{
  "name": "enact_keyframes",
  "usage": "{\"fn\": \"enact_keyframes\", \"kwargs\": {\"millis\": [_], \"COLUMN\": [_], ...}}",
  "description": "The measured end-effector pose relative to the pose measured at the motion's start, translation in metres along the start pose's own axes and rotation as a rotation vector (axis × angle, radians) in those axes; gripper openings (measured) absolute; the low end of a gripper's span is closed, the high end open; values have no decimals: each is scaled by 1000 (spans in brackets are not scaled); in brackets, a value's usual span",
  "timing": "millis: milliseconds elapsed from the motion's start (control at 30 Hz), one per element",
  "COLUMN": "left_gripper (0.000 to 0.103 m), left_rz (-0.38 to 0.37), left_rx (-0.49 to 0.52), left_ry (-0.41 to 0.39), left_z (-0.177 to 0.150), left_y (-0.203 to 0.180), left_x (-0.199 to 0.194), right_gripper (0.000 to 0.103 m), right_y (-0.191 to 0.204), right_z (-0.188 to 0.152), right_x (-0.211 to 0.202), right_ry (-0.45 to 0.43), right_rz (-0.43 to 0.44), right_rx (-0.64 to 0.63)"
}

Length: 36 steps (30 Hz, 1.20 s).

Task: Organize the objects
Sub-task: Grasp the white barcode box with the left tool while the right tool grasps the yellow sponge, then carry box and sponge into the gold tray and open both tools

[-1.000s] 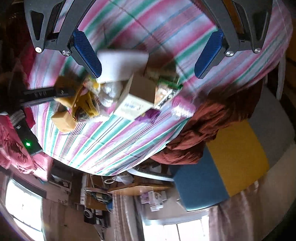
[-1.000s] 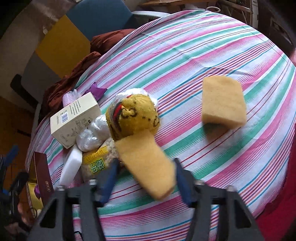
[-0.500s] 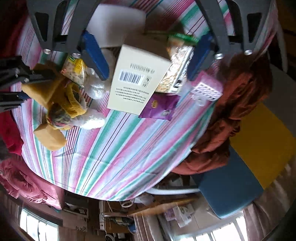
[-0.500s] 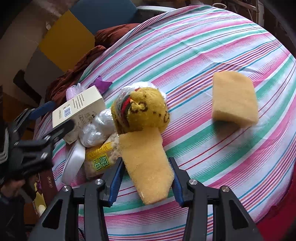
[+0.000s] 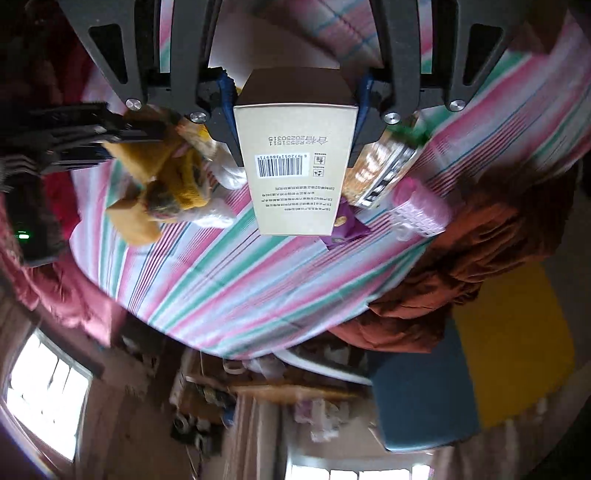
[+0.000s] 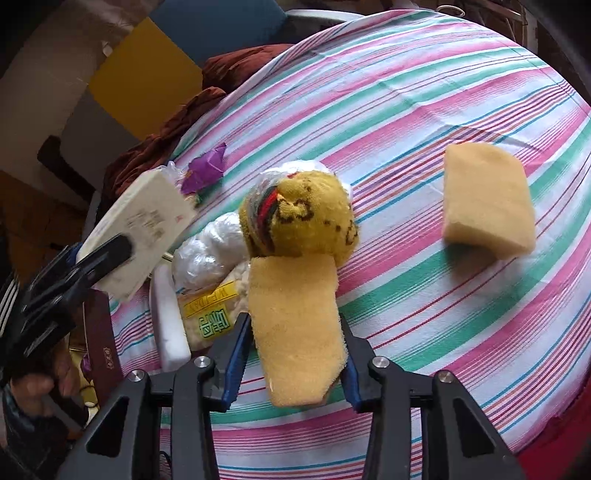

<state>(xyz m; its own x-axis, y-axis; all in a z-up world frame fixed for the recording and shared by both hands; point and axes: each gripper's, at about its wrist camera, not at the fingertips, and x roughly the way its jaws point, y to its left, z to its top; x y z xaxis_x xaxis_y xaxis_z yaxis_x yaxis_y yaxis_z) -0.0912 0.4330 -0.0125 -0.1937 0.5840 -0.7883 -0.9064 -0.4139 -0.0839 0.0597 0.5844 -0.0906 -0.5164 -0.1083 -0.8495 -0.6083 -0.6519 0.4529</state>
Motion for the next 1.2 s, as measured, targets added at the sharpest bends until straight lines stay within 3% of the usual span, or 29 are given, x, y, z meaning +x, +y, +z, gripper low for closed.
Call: {"fn": "enact_keyframes", "kwargs": {"millis": [267, 333, 567, 700, 900, 1200], "left_gripper": [50, 50, 50, 50, 50, 50], "left_rz": [-11, -7, 11, 2, 10, 69], "left_rx": [-120, -140, -201, -233, -275, -419], "left_ry": [-90, -98, -120, -141, -173, -208], "left_z": [-41, -54, -94, -111, -135, -187], "left_y": [2, 4, 11, 16, 24, 57], "left_x": [-66, -79, -116, -132, -152, -184], "right_gripper": [43, 39, 34, 34, 34, 34], "right_y": [13, 19, 34, 43, 62, 130], "right_z": [-7, -12, -25, -39, -62, -77], "right_x": [-13, -17, -13, -21, -27, -30], "right_ry": [-36, -38, -6, 5, 1, -16], "right_rz": [103, 124, 48, 114, 131, 168], "right_rx": [-47, -66, -94, -128, -185, -331]}}
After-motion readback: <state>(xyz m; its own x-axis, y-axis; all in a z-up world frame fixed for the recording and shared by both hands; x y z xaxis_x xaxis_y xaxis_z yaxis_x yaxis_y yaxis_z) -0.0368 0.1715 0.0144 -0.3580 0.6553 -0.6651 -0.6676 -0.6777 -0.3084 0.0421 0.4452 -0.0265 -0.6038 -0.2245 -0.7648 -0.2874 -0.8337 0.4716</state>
